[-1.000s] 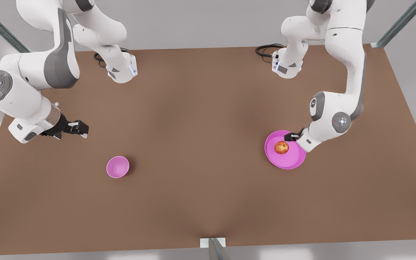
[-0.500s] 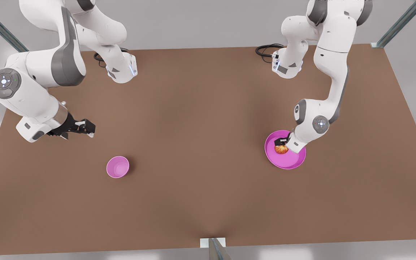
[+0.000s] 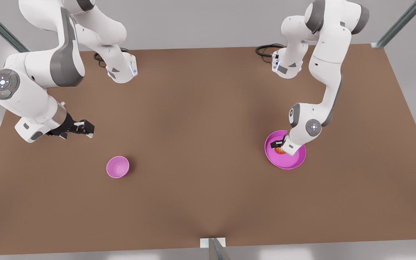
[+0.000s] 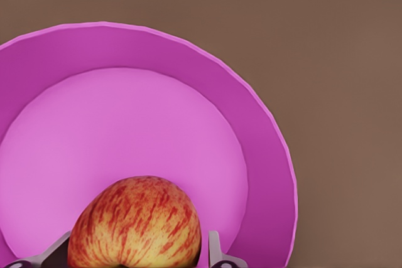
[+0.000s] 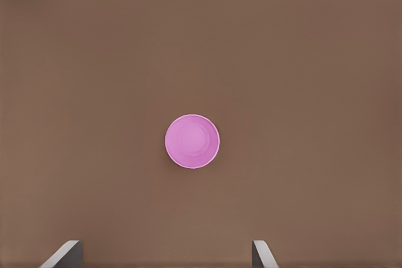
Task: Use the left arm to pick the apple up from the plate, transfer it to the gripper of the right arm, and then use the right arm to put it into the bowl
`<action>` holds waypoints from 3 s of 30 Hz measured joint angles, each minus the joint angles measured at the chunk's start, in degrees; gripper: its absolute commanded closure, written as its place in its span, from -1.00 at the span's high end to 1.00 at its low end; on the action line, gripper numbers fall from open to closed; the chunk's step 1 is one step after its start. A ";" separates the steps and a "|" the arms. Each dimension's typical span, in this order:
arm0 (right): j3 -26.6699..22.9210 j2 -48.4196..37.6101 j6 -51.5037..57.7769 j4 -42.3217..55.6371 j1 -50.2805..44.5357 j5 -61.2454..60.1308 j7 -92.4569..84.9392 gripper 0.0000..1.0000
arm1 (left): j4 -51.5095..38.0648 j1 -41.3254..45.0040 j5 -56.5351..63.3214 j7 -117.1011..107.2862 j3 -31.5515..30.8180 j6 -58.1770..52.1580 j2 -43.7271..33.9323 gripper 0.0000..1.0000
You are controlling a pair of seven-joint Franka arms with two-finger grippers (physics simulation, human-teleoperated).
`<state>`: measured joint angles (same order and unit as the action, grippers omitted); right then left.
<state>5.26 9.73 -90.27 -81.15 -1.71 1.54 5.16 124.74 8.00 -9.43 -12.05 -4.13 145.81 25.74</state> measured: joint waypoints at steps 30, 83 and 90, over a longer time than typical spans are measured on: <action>0.03 0.15 -0.15 0.12 0.22 -0.61 -0.51 1.00 | -22.56 1.33 -4.28 -1.43 -7.12 -7.94 -2.99 0.52; 16.06 34.81 -18.14 -4.25 5.05 -81.21 -33.63 1.00 | -61.82 8.62 -68.71 139.46 -32.49 1.26 35.60 0.48; 16.07 34.95 -20.22 -3.86 3.73 -81.60 -35.77 1.00 | -61.81 8.69 -68.74 143.82 -32.49 1.25 35.62 0.48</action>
<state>21.33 44.68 -110.50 -85.01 2.01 -80.06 -30.62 62.93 16.68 -78.18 131.76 -36.62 147.06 61.36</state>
